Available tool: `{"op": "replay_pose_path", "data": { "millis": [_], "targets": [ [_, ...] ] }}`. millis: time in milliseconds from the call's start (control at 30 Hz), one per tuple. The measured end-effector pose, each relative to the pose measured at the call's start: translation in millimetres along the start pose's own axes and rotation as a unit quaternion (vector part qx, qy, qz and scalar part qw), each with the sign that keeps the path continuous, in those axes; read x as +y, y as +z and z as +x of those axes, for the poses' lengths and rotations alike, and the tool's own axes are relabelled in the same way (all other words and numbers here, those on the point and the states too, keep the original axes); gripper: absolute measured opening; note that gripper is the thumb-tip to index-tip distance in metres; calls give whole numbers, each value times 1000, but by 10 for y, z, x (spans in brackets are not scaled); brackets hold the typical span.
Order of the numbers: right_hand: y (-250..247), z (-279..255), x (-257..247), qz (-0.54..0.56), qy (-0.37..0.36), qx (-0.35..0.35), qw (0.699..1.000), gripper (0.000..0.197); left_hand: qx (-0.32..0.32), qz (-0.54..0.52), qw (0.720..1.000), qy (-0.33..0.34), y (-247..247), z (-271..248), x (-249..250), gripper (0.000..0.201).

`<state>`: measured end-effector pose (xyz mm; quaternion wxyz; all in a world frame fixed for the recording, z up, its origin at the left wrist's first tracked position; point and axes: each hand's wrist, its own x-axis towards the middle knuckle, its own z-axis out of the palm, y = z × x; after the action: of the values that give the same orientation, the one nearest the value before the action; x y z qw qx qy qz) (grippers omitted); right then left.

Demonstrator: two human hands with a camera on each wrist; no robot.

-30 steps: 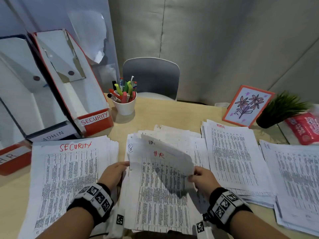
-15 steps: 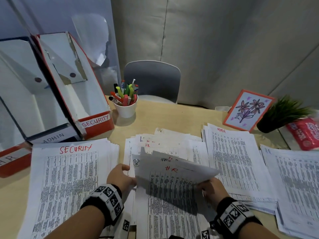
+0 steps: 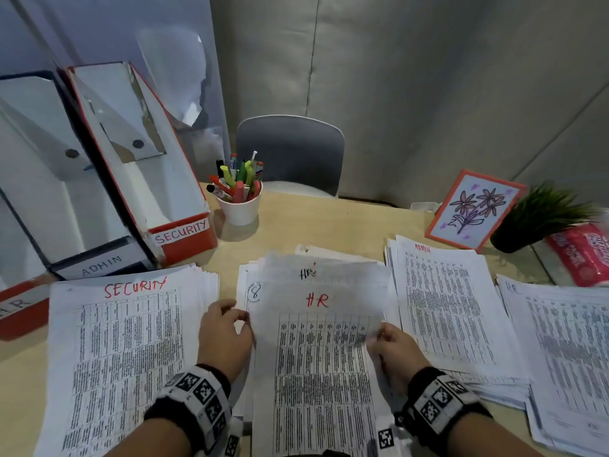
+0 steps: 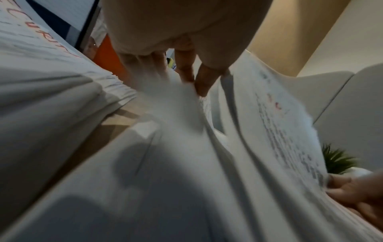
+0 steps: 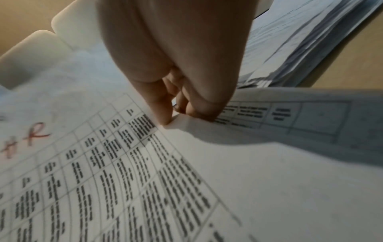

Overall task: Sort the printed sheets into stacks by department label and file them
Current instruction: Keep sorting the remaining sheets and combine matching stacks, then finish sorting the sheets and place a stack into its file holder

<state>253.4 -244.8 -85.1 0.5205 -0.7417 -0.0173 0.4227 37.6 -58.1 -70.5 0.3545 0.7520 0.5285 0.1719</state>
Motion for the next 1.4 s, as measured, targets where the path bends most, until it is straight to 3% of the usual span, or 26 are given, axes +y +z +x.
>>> {"op": "replay_pose_path", "data": {
  "millis": [133,200,267,300,367,467,533,667,800,900,1000,1100,1200,1300,1400],
  "targets": [
    [33,97,-13,-52,3,16,998,24,-82,-173,976,-102,-36,-45,73,17],
    [80,115,-17,-67,12,18,997,22,-143,-244,945,-166,-49,-74,110,41],
    [120,115,-25,-89,10,21,996,23,-200,-183,953,-133,-71,-81,154,58],
    [133,104,-39,-114,5,17,993,22,-216,-146,960,-105,-67,-69,163,56],
    [135,37,-106,-175,-7,-3,985,19,-236,-104,964,-57,-96,-80,261,34],
    [98,-59,-221,-198,-25,-22,980,20,-241,-110,964,-14,-171,-63,423,22],
    [76,-127,-308,-165,-27,-41,985,18,-244,-143,959,1,-272,-39,548,20],
    [56,-217,-540,16,-9,-112,994,24,-283,-221,933,21,-527,-23,798,27],
    [70,-279,-808,24,-32,-206,978,32,-316,-256,911,65,-775,-47,996,30],
    [87,-328,-984,41,-94,-184,978,33,-267,-269,922,78,-910,-39,1072,29],
    [73,-457,-1168,36,-220,-84,971,23,-158,-292,941,61,-911,25,978,24],
    [115,-596,-1214,-17,-321,-27,947,29,-65,-279,957,51,-817,25,890,23],
    [183,-647,-1044,-104,-334,-6,937,31,-42,-301,952,43,-651,-66,863,20],
    [230,-610,-829,-208,-280,-45,936,36,-67,-312,948,13,-447,-123,786,20],
    [264,-592,-755,-291,-261,-70,918,41,-81,-263,961,2,-318,-78,706,18]
  ]
}}
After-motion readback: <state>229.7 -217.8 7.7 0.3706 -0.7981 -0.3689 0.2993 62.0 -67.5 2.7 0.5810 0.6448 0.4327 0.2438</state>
